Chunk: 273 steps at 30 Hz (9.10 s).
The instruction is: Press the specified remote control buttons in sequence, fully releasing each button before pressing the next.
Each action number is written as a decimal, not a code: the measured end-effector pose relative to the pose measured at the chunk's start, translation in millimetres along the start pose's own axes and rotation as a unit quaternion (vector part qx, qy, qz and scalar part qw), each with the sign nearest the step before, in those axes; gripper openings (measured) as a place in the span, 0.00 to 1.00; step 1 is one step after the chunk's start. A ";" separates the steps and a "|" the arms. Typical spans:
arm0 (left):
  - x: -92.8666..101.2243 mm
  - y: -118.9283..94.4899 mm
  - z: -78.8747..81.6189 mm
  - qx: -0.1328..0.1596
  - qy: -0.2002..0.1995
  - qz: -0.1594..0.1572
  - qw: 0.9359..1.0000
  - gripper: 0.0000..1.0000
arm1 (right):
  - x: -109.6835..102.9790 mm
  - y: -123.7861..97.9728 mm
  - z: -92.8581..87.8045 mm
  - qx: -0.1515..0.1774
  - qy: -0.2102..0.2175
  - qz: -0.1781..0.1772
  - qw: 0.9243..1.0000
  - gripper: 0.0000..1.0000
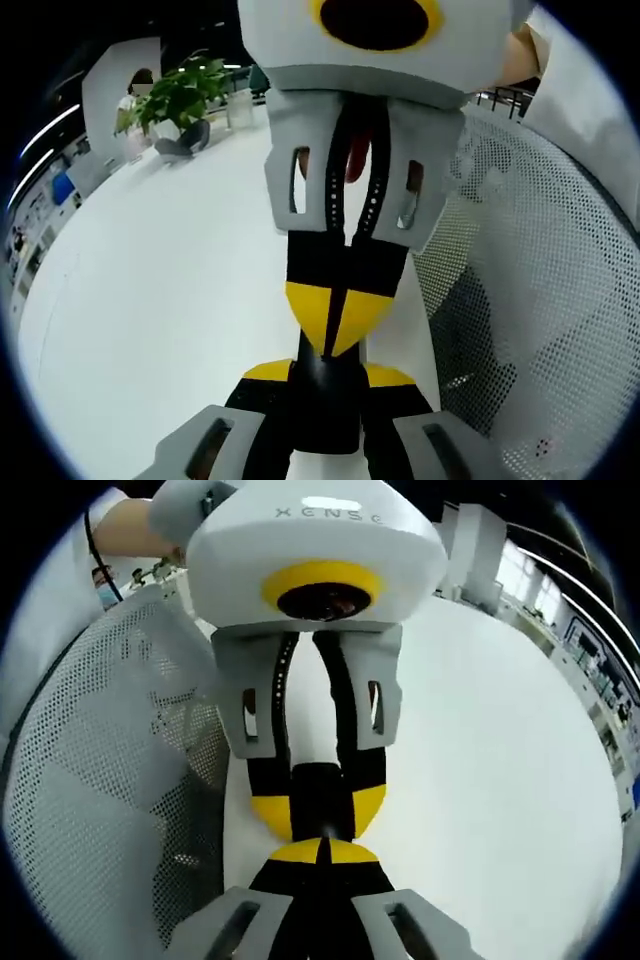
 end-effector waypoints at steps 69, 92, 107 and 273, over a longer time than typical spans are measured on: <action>10.8 -24.3 -2.5 0.077 -0.186 0.083 0.976 0.37 | 2.2 -6.5 -47.2 0.035 0.041 -0.022 0.998 0.21; 39.6 -117.4 27.6 0.334 -0.209 0.259 0.882 0.63 | 1.2 -6.2 -46.8 0.033 0.059 -0.027 0.997 0.22; 50.0 -137.7 13.6 0.357 -0.225 0.339 0.841 0.93 | 13.3 -5.6 -47.0 0.034 0.069 -0.025 0.997 0.22; 95.6 -167.7 1.2 0.337 -0.251 0.430 0.799 0.98 | -49.1 -193.0 -109.7 0.300 0.390 -0.428 0.758 0.98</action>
Point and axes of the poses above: the point that each gripper's makers call its tool centre point, and the gripper's own axes: y roughly forward along the fingers, x roughly to its right, z roughly out of its top, the point moved 9 cm from there along -y, roughly backward along the fingers, and after that the axes turned 3 degrees about -z, right-handed, at the moved point
